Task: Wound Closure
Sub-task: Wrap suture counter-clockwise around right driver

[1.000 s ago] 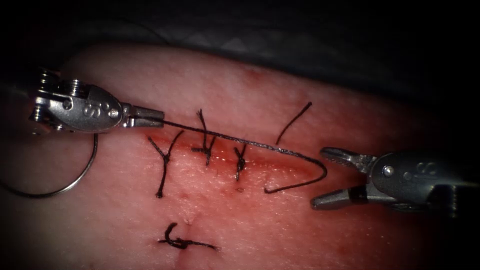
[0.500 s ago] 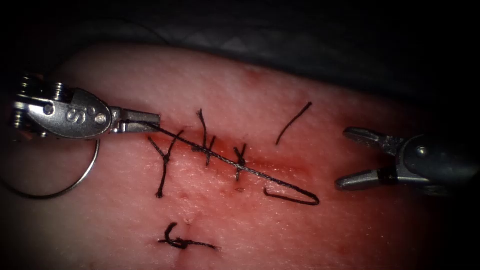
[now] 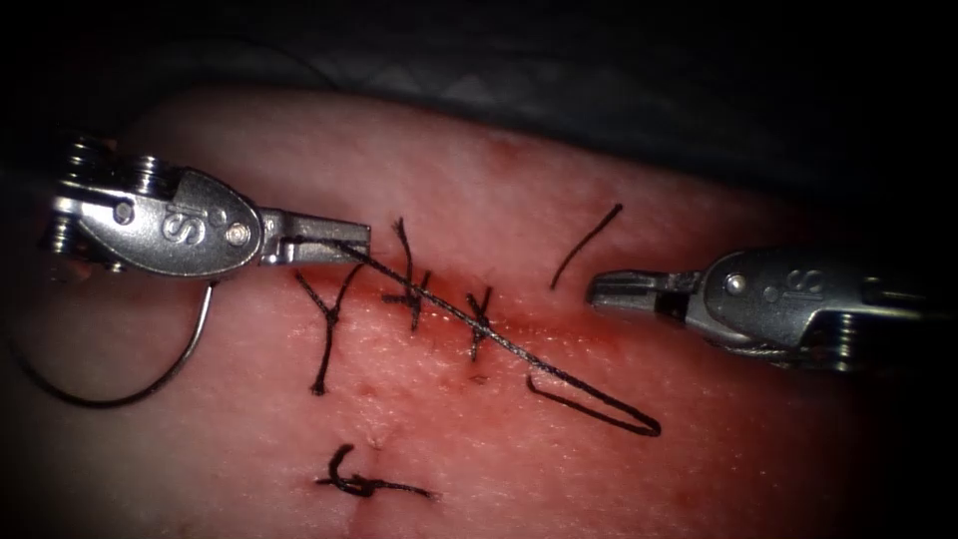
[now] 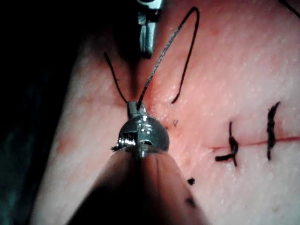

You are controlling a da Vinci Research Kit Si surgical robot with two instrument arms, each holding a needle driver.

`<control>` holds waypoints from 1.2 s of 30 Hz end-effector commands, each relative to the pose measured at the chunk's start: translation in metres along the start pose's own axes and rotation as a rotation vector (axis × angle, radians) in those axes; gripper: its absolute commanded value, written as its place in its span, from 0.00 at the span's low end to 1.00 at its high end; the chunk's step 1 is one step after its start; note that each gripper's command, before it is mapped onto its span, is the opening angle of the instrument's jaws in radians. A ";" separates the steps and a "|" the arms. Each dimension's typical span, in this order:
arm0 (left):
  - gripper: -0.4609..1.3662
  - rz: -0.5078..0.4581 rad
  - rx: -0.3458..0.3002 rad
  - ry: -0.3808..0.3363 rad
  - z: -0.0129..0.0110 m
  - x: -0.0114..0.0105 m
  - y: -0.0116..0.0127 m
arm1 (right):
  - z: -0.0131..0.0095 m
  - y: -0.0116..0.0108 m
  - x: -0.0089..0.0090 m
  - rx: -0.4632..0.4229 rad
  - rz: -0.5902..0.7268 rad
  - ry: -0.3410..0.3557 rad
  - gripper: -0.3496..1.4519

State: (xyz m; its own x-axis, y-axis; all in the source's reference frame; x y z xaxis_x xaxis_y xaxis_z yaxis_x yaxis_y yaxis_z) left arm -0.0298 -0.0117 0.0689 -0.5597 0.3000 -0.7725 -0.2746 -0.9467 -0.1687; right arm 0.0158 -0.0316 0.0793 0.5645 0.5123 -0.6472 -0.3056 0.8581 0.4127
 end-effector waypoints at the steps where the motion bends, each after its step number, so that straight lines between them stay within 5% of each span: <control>1: 0.06 -0.012 0.002 0.003 0.0005 0.0003 0.0001 | 0.0005 -0.0002 0.0000 0.008 -0.006 -0.001 0.00; 18: 0.06 -0.069 0.073 0.001 0.0056 0.0016 0.0003 | 0.0032 -0.0038 0.0034 0.114 -0.040 0.076 0.00; 30: 0.06 -0.053 0.127 -0.016 0.0105 -0.0013 0.0025 | 0.0022 -0.0033 0.0052 0.124 -0.034 0.186 0.00; 36: 0.06 -0.038 0.113 -0.012 0.0106 -0.0016 0.0028 | 0.0014 -0.0028 0.0059 0.091 -0.018 0.248 0.00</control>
State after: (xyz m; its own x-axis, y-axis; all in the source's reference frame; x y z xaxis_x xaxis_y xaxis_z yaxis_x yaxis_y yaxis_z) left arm -0.0380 -0.0136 0.0762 -0.5567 0.3378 -0.7589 -0.3866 -0.9140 -0.1232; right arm 0.0211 -0.0307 0.0750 0.3525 0.4994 -0.7914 -0.2266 0.8661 0.4456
